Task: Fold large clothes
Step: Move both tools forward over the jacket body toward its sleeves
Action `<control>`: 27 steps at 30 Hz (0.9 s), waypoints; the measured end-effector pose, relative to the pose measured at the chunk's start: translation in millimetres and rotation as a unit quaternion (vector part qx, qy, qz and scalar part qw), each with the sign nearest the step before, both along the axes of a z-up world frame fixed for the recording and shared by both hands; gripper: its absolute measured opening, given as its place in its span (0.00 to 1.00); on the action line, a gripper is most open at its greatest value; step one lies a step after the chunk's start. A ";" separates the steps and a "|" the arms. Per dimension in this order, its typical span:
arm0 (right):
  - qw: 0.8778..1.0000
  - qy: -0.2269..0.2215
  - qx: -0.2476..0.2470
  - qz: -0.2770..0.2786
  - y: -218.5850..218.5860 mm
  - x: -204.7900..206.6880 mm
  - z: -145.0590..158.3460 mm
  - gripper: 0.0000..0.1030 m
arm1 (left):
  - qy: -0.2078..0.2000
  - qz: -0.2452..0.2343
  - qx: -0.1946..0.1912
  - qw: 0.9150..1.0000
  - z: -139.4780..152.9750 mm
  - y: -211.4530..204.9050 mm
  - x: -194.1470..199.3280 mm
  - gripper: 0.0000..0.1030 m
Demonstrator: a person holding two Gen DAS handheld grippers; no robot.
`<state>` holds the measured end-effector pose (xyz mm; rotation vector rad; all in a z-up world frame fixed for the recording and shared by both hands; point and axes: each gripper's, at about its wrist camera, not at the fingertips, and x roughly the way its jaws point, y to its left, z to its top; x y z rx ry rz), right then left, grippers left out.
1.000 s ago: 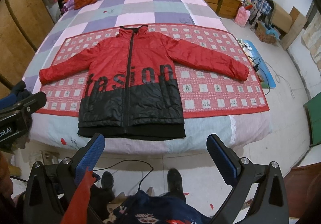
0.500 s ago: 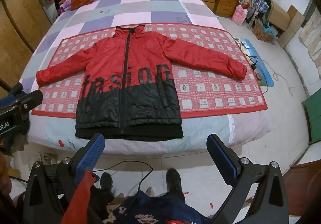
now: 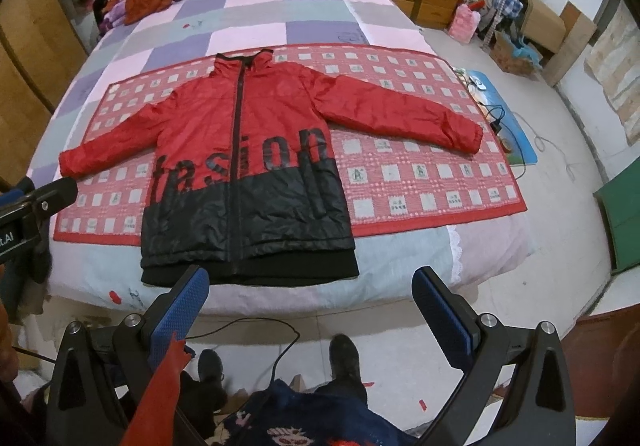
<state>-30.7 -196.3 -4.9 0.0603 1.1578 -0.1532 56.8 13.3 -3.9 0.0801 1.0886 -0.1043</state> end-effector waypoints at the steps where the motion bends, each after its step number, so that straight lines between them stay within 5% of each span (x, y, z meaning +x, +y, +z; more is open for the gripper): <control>1: 1.000 -0.001 -0.001 -0.001 1.1 1.2 0.4 1.00 | -0.001 -0.003 -0.001 1.000 1.4 1.4 2.1 1.00; 27: 0.997 -0.010 0.011 -0.082 44.6 14.6 -17.5 1.00 | 0.006 -0.070 0.012 0.997 -19.9 33.6 52.6 1.00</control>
